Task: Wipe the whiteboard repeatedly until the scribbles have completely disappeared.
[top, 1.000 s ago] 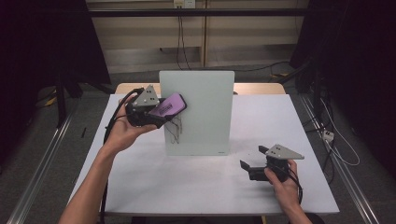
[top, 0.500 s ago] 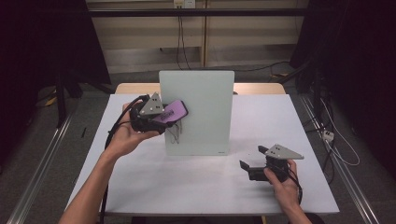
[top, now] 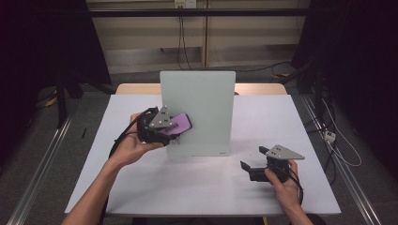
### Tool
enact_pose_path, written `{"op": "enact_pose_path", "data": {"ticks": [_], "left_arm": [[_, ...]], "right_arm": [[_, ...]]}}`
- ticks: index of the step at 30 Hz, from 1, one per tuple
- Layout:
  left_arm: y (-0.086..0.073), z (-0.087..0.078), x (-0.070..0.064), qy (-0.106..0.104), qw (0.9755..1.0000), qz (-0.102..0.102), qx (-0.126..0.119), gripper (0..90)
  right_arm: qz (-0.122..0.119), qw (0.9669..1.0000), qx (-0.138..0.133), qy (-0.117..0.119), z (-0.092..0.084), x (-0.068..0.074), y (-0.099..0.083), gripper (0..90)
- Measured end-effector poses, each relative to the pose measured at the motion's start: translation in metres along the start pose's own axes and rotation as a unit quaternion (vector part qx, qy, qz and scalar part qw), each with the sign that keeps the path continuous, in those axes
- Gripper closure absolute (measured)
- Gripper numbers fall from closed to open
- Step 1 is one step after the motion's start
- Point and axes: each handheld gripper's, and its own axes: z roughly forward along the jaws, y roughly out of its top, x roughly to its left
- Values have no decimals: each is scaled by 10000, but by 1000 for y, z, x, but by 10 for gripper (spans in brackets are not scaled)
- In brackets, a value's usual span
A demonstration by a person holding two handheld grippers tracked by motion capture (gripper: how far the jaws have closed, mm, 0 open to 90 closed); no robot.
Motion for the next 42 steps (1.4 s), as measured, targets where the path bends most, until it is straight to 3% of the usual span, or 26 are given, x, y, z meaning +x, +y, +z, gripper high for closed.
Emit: {"op": "enact_pose_path", "data": {"ticks": [6, 12, 28, 32, 36, 42], "left_arm": [[0, 2, -3, -26, 9999, 58, 117, 412], [2, 1, 1, -106, 9999, -9, 24, 412], [21, -21, 29, 144, 9990, -187, -387, 412], [20, -20, 28, 167, 9990, -156, -386, 412], [20, -17, 24, 172, 9996, -35, -221, 412], [12, -12, 17, 43, 9999, -5, -135, 412]], "right_arm": [[0, 10000, -9, -3, 0, 0, 0, 68], [12, 10000, 3, -9, 0, 0, 0, 68], [2, 10000, -10, 2, 0, 0, 0, 68], [8, 10000, -3, -1, 0, -1, 0, 68], [-8, 10000, -12, -6, -1, -1, 0, 68], [0, 10000, -13, 1, 0, -1, 0, 68]]}}
